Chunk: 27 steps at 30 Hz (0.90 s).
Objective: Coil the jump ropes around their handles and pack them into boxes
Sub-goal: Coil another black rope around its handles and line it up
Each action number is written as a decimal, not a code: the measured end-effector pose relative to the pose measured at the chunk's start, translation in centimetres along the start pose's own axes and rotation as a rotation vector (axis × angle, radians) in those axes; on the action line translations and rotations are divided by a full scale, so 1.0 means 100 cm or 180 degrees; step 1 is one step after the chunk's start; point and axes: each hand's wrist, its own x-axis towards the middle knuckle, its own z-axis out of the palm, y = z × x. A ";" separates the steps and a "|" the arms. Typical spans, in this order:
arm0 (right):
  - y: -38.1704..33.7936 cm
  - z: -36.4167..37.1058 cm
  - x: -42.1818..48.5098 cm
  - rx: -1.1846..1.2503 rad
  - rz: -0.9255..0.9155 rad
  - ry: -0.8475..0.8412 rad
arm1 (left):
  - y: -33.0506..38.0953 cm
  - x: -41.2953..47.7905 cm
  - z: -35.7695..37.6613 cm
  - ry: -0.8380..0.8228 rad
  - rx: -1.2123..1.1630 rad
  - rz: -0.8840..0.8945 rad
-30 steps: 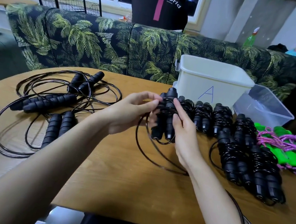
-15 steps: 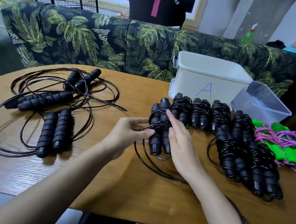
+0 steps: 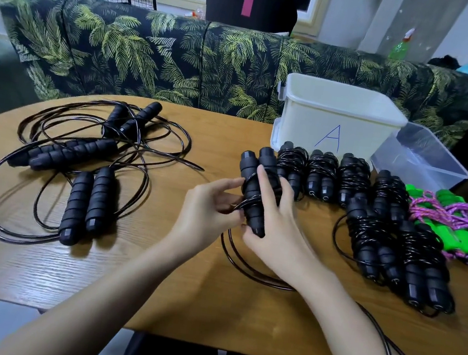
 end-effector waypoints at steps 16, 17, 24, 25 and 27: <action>0.032 -0.031 0.022 0.0439 0.0475 0.0160 | 0.021 0.048 -0.020 -0.0328 0.3018 0.1808; 0.031 -0.030 0.019 0.0394 0.0470 0.0170 | 0.020 0.051 -0.023 -0.0217 0.3351 0.2166; 0.024 -0.009 0.010 0.0199 0.0396 0.0212 | -0.014 0.030 -0.004 0.0554 0.4104 0.2459; 0.023 -0.006 0.009 0.0118 0.0377 0.0217 | -0.014 0.026 -0.001 0.0543 0.4021 0.2545; 0.022 -0.003 0.009 -0.0044 0.0354 0.0228 | -0.016 0.025 0.006 0.0539 0.3910 0.2809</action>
